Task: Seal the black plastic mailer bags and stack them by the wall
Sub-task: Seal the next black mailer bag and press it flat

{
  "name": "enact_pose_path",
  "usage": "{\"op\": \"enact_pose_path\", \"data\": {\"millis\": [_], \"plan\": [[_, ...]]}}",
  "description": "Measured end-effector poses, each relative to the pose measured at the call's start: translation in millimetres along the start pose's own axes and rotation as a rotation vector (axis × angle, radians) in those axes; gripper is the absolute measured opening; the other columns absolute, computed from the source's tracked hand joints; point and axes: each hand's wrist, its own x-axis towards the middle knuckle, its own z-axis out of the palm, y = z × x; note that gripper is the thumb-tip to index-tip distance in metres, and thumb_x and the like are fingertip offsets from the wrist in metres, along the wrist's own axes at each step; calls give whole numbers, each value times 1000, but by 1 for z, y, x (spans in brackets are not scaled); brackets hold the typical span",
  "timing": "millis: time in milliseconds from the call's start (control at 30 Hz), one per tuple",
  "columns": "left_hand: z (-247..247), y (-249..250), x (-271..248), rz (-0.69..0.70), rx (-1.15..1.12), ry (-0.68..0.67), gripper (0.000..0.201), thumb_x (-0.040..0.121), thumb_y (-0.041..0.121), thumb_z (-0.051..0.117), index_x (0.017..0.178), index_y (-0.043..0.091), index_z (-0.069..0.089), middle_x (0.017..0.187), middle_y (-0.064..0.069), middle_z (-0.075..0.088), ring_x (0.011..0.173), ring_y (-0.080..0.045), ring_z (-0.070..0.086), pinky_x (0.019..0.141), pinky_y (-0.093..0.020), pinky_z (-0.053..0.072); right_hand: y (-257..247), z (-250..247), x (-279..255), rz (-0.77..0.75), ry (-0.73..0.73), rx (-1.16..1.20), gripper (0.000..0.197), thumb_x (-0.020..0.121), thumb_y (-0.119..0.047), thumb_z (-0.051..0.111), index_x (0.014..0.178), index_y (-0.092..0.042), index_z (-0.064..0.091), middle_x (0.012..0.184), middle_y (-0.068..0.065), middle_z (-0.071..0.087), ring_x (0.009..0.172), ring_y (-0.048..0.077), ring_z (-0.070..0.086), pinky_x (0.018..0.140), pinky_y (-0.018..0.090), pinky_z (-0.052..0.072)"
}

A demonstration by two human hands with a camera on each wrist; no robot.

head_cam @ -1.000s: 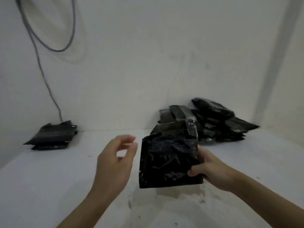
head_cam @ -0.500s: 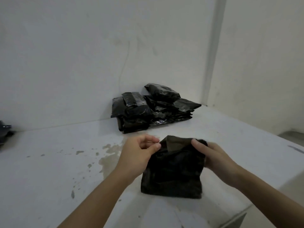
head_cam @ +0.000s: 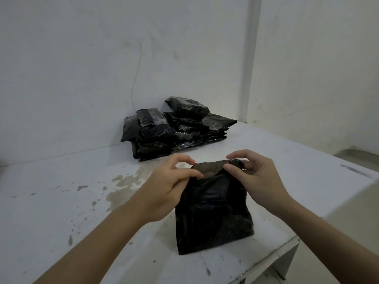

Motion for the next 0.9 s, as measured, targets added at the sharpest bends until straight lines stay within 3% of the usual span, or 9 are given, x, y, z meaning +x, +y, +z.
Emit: {"op": "enact_pose_path", "data": {"millis": [67,133,267,333,467,567,733,833,900], "plan": [[-4,0,5,-15,47,-34,26,91,23,47,99,24,72,111,18,55,90,-2,57,73,-10,43,-1,-2,0,-11,-22,-14,11,82,-8,70,91,-14,67,76,20,69,65,33,65,66,39,57],[-10,2,11,-54,62,-53,4,90,25,61,88,25,64,97,15,58,81,-3,59,67,-14,48,-2,-5,0,-24,-56,-25,9,82,-9,69,90,-13,67,77,27,66,69,39,64,68,43,56],[-23,4,22,-123,40,-119,26,81,17,74,73,29,54,92,7,64,80,-2,61,66,-16,53,-5,-14,3,-21,-111,-34,4,82,-8,68,85,-10,67,69,19,68,62,18,64,62,24,52],[-29,3,25,-211,-52,-118,22,81,10,74,74,25,60,89,5,69,73,-2,65,65,-15,53,-5,-19,5,-11,-126,-43,4,83,-6,67,83,-10,67,64,15,68,59,15,61,60,22,49],[-32,-1,23,-326,-269,-23,25,82,-2,69,88,22,67,85,2,72,77,-12,70,71,-21,56,-3,-26,7,16,-124,-28,7,85,-3,65,82,-9,67,66,26,64,59,22,54,59,33,49],[-30,-3,22,-337,-266,-1,24,83,0,69,91,23,69,82,1,72,73,-16,70,71,-28,58,-2,-25,8,18,-130,-32,9,86,-1,64,82,-8,67,63,14,65,57,18,55,54,25,49],[-30,-3,21,-334,-238,53,15,81,6,72,85,20,73,77,6,72,68,-10,67,64,-18,53,-2,-24,7,30,-129,-35,11,88,-2,61,82,-9,66,60,1,67,52,8,57,51,18,48],[-30,-1,21,-332,-222,53,16,82,6,72,85,22,73,76,9,72,68,-4,66,64,-14,51,-4,-22,8,37,-117,-61,12,90,-5,60,80,-9,67,59,0,66,53,11,55,52,20,48],[-31,-1,21,-337,-233,59,17,82,6,71,83,23,73,76,9,72,68,-4,66,63,-14,50,-4,-22,8,46,-111,-83,13,91,-8,59,81,-8,67,61,3,66,57,16,55,55,26,49]]}}
